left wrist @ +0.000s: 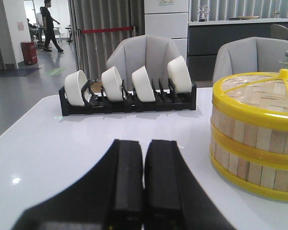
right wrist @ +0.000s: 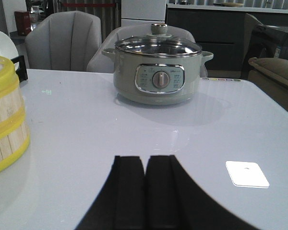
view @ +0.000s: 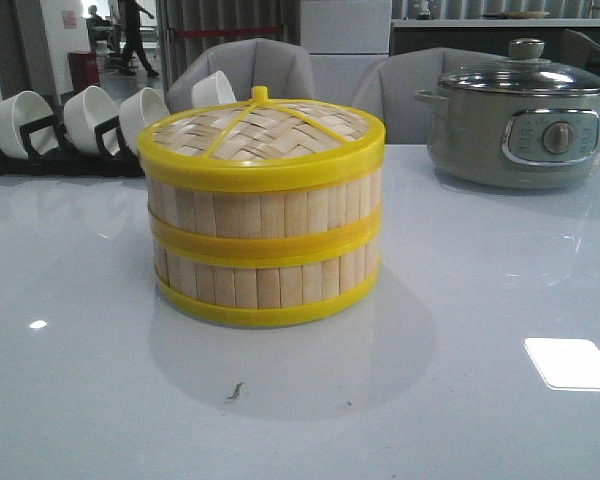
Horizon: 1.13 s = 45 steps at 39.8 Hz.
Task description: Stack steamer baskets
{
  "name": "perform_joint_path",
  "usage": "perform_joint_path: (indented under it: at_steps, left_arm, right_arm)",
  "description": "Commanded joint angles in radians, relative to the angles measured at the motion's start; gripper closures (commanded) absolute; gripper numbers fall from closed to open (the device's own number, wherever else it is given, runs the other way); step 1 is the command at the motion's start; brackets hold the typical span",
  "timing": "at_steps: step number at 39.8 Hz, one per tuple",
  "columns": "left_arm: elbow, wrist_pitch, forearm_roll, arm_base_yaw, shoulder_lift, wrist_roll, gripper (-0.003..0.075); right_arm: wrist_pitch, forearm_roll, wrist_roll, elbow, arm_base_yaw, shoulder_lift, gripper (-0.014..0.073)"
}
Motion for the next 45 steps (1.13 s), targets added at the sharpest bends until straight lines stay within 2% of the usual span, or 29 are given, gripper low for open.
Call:
perform_joint_path:
  at_steps: [1, 45]
  left_arm:
    - [0.0, -0.079, 0.001, -0.002, -0.014, 0.001, 0.0636]
    - [0.0, -0.079, 0.001, -0.002, -0.014, 0.001, 0.0636]
  right_arm:
    - [-0.099, -0.024, 0.036, -0.015, -0.005, -0.022, 0.0538]
    - [-0.121, -0.024, 0.035, -0.015, -0.005, -0.022, 0.0538]
